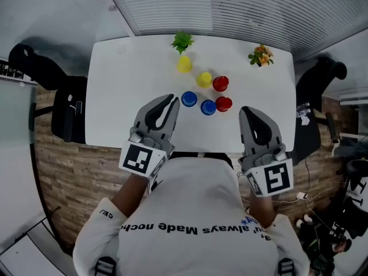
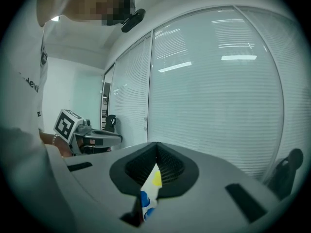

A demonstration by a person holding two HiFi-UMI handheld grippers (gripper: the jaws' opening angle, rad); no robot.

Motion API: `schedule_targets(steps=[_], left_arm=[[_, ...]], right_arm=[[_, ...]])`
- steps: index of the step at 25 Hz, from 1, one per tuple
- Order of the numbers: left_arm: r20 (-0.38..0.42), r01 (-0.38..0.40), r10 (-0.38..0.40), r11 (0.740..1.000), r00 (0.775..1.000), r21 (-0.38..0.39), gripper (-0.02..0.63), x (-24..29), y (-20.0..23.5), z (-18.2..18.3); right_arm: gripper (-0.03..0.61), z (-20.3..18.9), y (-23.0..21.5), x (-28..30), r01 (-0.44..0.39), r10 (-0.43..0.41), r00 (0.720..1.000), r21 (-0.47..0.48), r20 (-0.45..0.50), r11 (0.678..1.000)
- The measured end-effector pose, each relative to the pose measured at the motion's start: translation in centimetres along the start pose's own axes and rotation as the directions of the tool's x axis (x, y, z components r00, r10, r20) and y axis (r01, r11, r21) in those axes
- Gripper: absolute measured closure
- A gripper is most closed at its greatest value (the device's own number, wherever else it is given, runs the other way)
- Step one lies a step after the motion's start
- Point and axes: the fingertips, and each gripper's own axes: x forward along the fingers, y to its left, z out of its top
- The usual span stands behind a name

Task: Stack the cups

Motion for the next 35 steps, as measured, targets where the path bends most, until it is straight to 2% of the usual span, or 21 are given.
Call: schedule_targets(steps=[2, 6, 11, 16, 22, 27, 29, 32, 34, 35], left_arm=[[-0.013, 0.008, -0.008, 1.000, 1.000, 0.001, 0.575, 1.0, 0.7, -1.3], [-0.069, 0.029, -0.027, 0.999, 0.997, 0.018, 0.468, 3.6, 2.5, -4.7], [-0.126, 0.032, -0.025, 0.998, 0.992, 0.054, 0.417, 7.6, 5.6, -9.4], [-0.215, 0.057, -0.037, 0.994, 0.976, 0.090, 0.384, 11.8, 8.6, -15.8], [-0.331, 0.077, -0.033, 0.990, 0.943, 0.119, 0.365, 15.8, 12.0, -23.6], [-0.392, 0.084, -0.024, 0.987, 0.920, 0.136, 0.342, 18.1, 13.7, -27.5], [-0.408, 0.077, -0.013, 0.987, 0.913, 0.142, 0.341, 18.8, 14.4, -28.4], [-0.399, 0.052, 0.015, 0.986, 0.917, 0.158, 0.343, 19.2, 14.8, -28.3], [-0.388, 0.047, 0.020, 0.986, 0.922, 0.162, 0.393, 18.9, 14.6, -28.2], [-0.384, 0.049, 0.017, 0.986, 0.923, 0.160, 0.393, 18.7, 14.3, -28.2]], right_arm=[[0.571, 0.1, -0.3, 0.2, 0.001, -0.001, 1.000, -0.005, 0.001, 1.000], [0.571, 0.0, -0.9, 0.4, 0.012, -0.012, 1.000, -0.008, -0.005, 1.000], [0.571, 0.0, -1.8, 0.9, 0.036, -0.036, 0.999, -0.009, -0.004, 0.999], [0.571, -0.3, -2.6, 1.1, 0.061, -0.061, 0.998, 0.000, -0.013, 0.998], [0.571, -0.8, -3.2, 1.2, 0.092, -0.091, 0.995, 0.009, -0.035, 0.996], [0.571, -1.1, -3.5, 1.4, 0.105, -0.104, 0.993, 0.011, -0.058, 0.994], [0.571, -1.3, -3.6, 1.5, 0.109, -0.108, 0.992, 0.010, -0.066, 0.994], [0.571, -1.5, -3.7, 1.4, 0.113, -0.111, 0.991, 0.012, -0.073, 0.994], [0.571, -1.6, -3.8, 1.2, 0.115, -0.114, 0.991, 0.016, -0.074, 0.993], [0.571, -1.7, -3.9, 1.1, 0.116, -0.115, 0.991, 0.018, -0.074, 0.993]])
